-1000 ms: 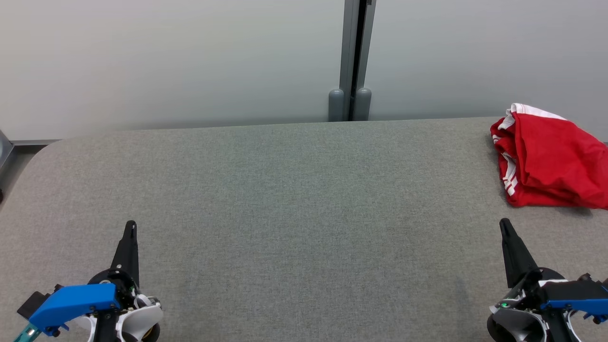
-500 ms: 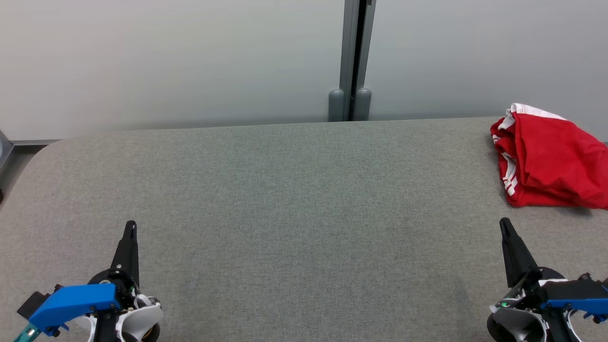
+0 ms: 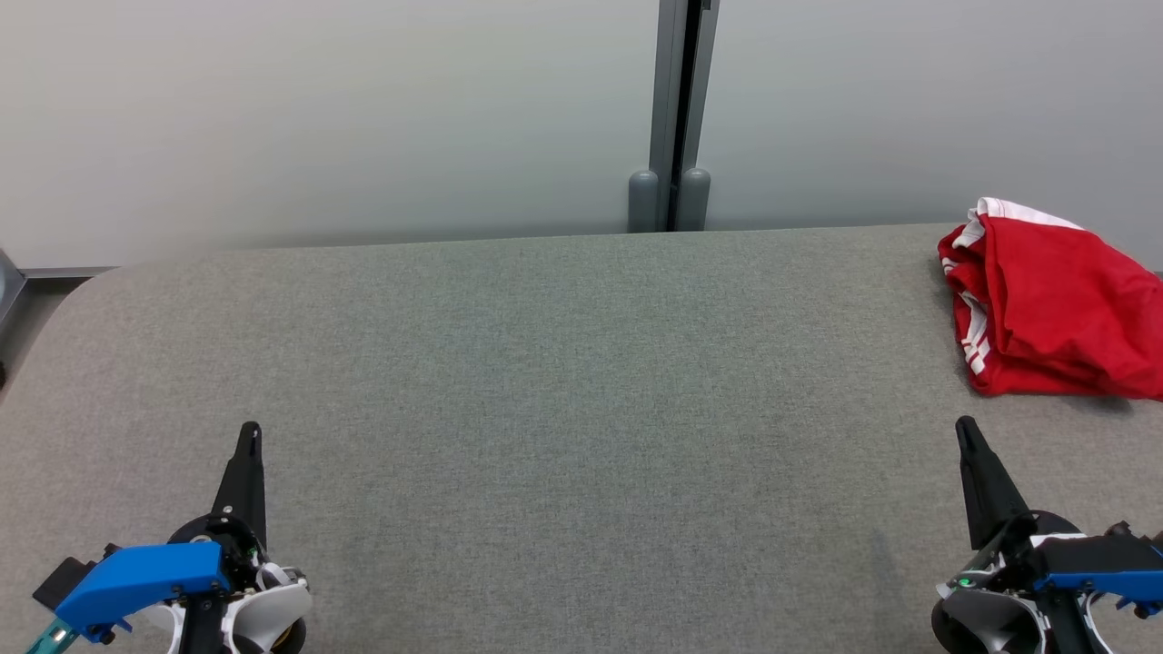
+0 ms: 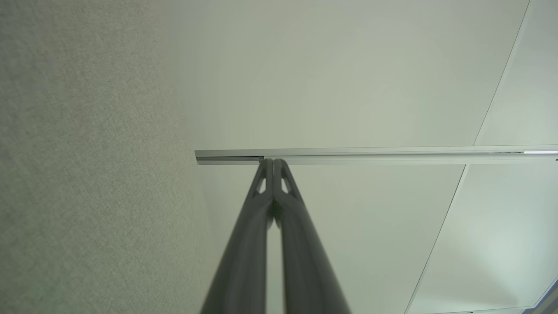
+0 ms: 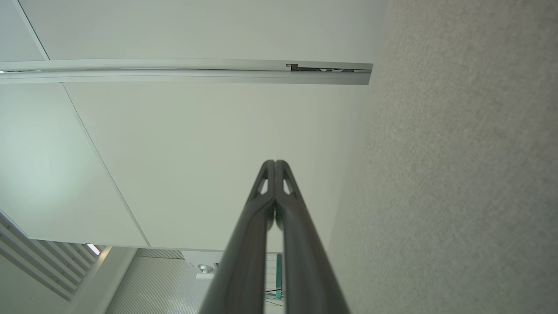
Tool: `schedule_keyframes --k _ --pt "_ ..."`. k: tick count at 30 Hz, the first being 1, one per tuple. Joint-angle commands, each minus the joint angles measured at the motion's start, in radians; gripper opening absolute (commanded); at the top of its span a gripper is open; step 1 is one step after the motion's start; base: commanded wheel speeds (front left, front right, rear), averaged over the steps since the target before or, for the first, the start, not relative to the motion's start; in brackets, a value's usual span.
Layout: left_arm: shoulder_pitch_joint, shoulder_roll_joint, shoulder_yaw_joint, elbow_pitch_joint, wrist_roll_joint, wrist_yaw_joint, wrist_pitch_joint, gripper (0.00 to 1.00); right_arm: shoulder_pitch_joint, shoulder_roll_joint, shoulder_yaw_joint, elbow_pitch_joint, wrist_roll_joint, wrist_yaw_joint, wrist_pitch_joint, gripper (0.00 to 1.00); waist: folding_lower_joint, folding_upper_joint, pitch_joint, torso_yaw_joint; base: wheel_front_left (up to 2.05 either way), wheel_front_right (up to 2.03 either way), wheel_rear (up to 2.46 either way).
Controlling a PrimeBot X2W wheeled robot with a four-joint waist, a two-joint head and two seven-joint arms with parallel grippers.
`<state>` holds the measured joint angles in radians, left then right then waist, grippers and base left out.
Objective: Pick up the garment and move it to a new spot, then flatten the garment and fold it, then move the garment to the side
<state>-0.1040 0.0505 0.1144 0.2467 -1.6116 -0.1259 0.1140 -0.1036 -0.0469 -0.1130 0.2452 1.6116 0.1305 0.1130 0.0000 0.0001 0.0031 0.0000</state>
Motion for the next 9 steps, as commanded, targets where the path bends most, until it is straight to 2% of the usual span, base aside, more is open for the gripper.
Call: schedule_keyframes --k 1,9 --pt "-0.010 -0.001 0.002 -0.004 -0.002 -0.009 0.004 0.00 -0.011 -0.006 -0.002 0.001 0.003 0.000 0.003 0.00 0.0000 -0.0001 0.000 0.000 0.00 0.00 0.00" --pt "-0.010 -0.001 0.002 -0.004 -0.002 -0.009 0.004 0.00 -0.011 -0.006 -0.002 0.001 0.003 0.000 0.002 0.00 0.0000 -0.0001 0.000 0.000 0.00 0.00 0.00"
